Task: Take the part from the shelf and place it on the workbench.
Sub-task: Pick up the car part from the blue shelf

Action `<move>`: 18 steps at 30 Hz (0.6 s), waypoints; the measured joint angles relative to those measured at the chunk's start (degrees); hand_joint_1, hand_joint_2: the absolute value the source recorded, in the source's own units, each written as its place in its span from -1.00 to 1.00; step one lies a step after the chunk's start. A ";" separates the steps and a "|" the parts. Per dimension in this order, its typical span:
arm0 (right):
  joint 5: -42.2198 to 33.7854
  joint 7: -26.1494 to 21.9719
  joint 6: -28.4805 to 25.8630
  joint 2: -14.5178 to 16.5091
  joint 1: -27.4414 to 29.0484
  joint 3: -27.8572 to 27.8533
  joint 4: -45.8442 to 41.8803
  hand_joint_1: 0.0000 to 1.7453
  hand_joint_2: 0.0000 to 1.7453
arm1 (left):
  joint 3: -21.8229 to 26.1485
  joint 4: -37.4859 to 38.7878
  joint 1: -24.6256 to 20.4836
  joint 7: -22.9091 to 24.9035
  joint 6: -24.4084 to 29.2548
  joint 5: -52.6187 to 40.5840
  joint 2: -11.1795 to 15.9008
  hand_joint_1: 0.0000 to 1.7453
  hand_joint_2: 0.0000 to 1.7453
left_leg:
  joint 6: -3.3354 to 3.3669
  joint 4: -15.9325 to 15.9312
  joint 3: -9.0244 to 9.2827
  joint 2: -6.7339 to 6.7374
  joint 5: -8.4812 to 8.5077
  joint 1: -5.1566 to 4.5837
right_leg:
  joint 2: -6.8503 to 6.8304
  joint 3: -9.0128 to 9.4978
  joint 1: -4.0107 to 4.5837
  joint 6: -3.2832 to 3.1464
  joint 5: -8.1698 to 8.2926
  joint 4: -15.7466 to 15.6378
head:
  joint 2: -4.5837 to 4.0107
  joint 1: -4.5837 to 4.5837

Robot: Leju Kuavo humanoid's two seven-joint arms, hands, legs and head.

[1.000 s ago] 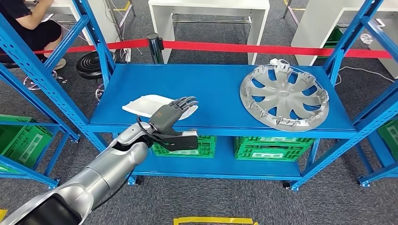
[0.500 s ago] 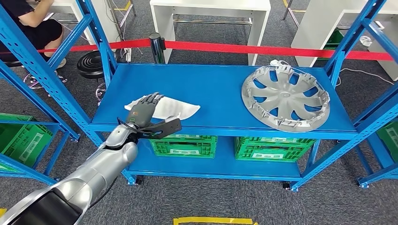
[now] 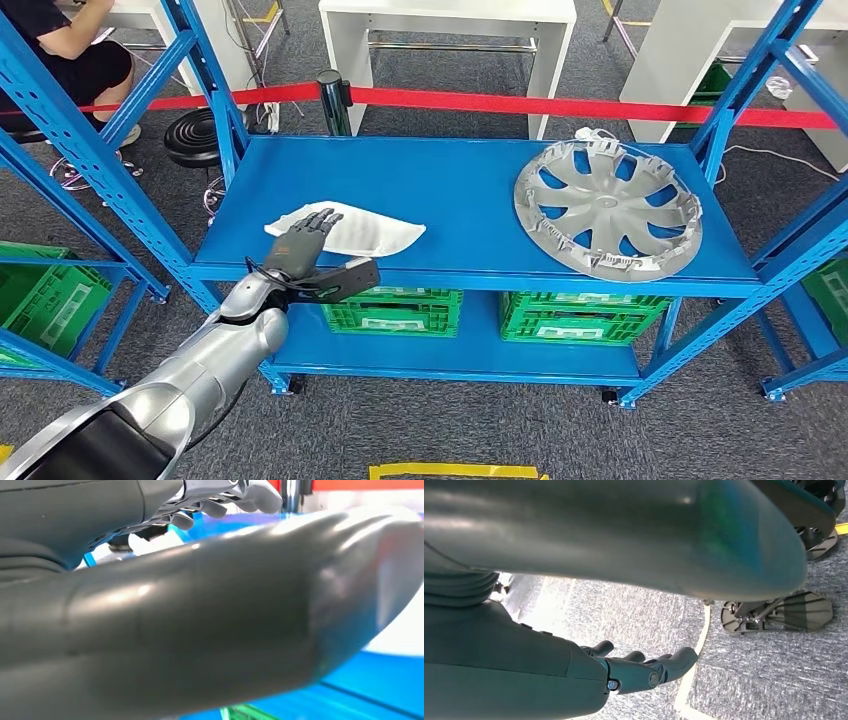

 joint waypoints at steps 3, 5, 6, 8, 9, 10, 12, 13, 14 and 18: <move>0.04 -0.33 0.02 0.00 0.01 0.00 0.00 -1.00 -1.00 | 1.14 0.04 0.00 -1.35 -1.06 1.10 -0.09 -1.00 -1.00 | 0.00 0.00 0.00 0.00 0.00 -0.01 | 0.00 0.00 0.00 0.00 0.00 0.00 | 0.00 0.00; 0.04 -0.52 0.06 0.00 0.01 0.00 0.00 -1.00 -1.00 | 1.71 0.05 0.00 -1.91 -1.22 1.34 -0.15 -1.00 -1.00 | 0.00 0.00 0.00 0.00 0.00 -0.01 | 0.00 0.00 0.00 0.00 0.00 0.00 | 0.00 -0.01; 0.04 -0.56 0.08 0.00 0.01 0.00 0.00 -1.00 -1.00 | 1.92 0.05 0.00 -2.10 -1.24 1.41 -0.18 -1.00 -1.00 | 0.00 0.00 0.00 0.00 0.00 -0.01 | 0.00 0.00 0.00 0.00 0.00 0.00 | 0.00 -0.01; 0.04 -0.56 0.11 0.01 0.02 -0.01 0.00 -1.00 -1.00 | 2.31 0.07 -0.01 -2.43 -1.26 1.50 -0.22 -1.00 -1.00 | 0.06 0.09 -0.03 0.00 -0.04 -0.08 | 0.01 0.00 -0.09 0.05 0.03 -0.04 | 0.00 -0.01; 0.04 -0.55 0.11 0.02 0.03 -0.01 0.00 -1.00 -1.00 | 2.48 0.07 -0.01 -2.57 -1.29 1.55 -0.23 -1.00 -1.00 | 0.13 0.17 -0.05 -0.01 -0.09 -0.14 | 0.01 0.01 -0.16 0.14 0.04 -0.07 | 0.00 -0.01; 0.04 -0.55 0.11 0.03 0.03 -0.02 0.00 -1.00 -1.00 | 2.64 0.07 -0.01 -2.70 -1.31 1.58 -0.24 -1.00 -1.00 | 0.23 0.27 -0.08 -0.01 -0.15 -0.21 | 0.02 0.02 -0.24 0.24 0.04 -0.09 | 0.00 -0.02; 0.04 -0.54 0.11 0.05 0.03 -0.02 0.00 -1.00 -1.00 | 2.91 0.07 -0.01 -2.84 -1.35 1.62 -0.24 -1.00 -1.00 | 0.44 0.37 -0.11 -0.01 -0.26 -0.31 | 0.02 0.05 -0.34 0.45 0.03 -0.12 | 0.00 -0.02; 0.04 -0.54 0.11 0.05 0.03 -0.02 0.00 -1.00 -1.00 | 3.02 0.06 -0.02 -2.88 -1.35 1.63 -0.24 -1.00 -1.00 | 0.55 0.35 -0.11 0.00 -0.30 -0.37 | 0.02 0.08 -0.38 0.54 0.03 -0.17 | 0.00 -0.02; 0.04 -0.54 0.11 0.07 0.03 -0.02 0.00 -1.00 -1.00 | 3.14 0.04 -0.04 -2.90 -1.36 1.63 -0.25 -1.00 -1.00 | 0.72 0.13 0.00 0.01 -0.24 -0.29 | 0.02 0.14 -0.34 0.71 0.00 -0.25 | 0.00 -0.01; 0.04 -0.56 0.11 0.02 0.03 -0.02 0.00 -1.00 -1.00 | 3.50 -0.10 -0.19 -3.24 -1.38 1.70 -0.62 -1.00 -1.00 | 1.46 -1.35 0.96 0.39 0.31 0.44 | -0.39 -2.58 -0.37 1.42 -3.04 5.44 | 0.00 0.18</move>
